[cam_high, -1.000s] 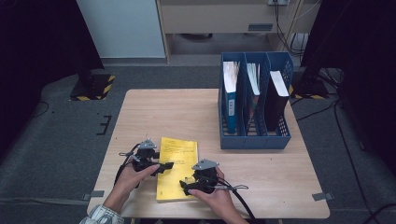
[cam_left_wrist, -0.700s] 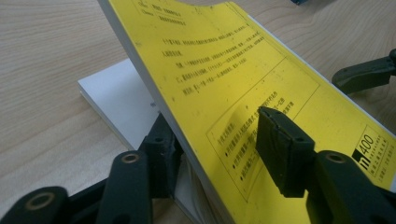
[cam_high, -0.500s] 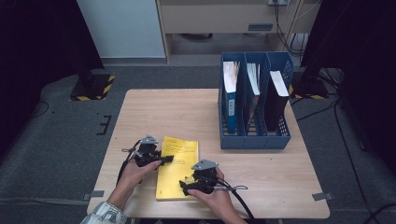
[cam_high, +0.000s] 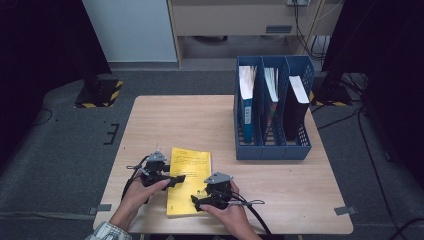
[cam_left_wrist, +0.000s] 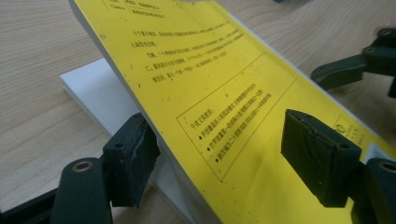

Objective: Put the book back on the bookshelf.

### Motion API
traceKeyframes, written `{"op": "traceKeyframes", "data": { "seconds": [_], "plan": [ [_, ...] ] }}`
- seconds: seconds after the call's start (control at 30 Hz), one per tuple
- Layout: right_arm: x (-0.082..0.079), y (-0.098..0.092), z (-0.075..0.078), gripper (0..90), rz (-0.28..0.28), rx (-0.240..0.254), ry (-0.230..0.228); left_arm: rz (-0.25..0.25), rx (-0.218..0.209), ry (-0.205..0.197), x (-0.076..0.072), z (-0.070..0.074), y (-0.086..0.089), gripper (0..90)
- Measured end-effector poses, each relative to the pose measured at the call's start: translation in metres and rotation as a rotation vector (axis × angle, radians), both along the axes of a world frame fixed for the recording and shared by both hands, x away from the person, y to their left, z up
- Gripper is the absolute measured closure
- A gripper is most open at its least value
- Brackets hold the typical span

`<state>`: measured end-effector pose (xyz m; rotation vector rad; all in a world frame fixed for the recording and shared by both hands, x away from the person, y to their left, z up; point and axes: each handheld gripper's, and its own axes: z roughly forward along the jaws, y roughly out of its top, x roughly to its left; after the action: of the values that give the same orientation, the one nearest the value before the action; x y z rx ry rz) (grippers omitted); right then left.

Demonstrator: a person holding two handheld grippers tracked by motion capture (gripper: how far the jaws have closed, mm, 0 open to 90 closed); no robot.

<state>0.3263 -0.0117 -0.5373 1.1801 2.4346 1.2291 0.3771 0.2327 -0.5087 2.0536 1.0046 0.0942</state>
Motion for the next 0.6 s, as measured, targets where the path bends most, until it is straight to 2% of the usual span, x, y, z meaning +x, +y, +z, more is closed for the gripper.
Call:
{"op": "traceKeyframes", "data": {
  "seconds": [0.1, 0.17, 0.27, 0.37, 0.43, 0.5, 0.6],
  "plan": [
    [0.0, 0.001, 0.0, 3.5, 0.002, -0.002, -0.001, -0.005, 0.043, -0.008, -0.006, 0.0, -0.003, 27.2],
    [0.0, 0.001, 0.0, 3.4, 0.004, 0.0, 0.0, 0.019, 0.051, 0.008, -0.007, -0.002, -0.004, 29.0],
    [0.0, 0.001, 0.0, 3.4, 0.003, 0.001, 0.0, 0.029, 0.06, 0.008, -0.005, -0.004, -0.003, 37.6],
    [0.0, 0.002, 0.0, 3.3, 0.001, -0.001, -0.001, 0.026, 0.041, 0.034, 0.0, -0.008, -0.004, 40.7],
    [-0.001, 0.002, 0.0, 3.2, -0.006, -0.001, -0.001, 0.014, 0.046, 0.019, 0.002, -0.006, -0.008, 43.7],
    [0.0, 0.002, 0.0, 3.1, -0.004, -0.006, -0.001, 0.005, 0.04, -0.005, 0.005, -0.003, -0.01, 52.1],
    [0.0, 0.002, 0.003, 3.1, 0.002, -0.025, 0.017, -0.002, 0.026, -0.006, 0.013, -0.003, -0.011, 58.8]
  ]
}}
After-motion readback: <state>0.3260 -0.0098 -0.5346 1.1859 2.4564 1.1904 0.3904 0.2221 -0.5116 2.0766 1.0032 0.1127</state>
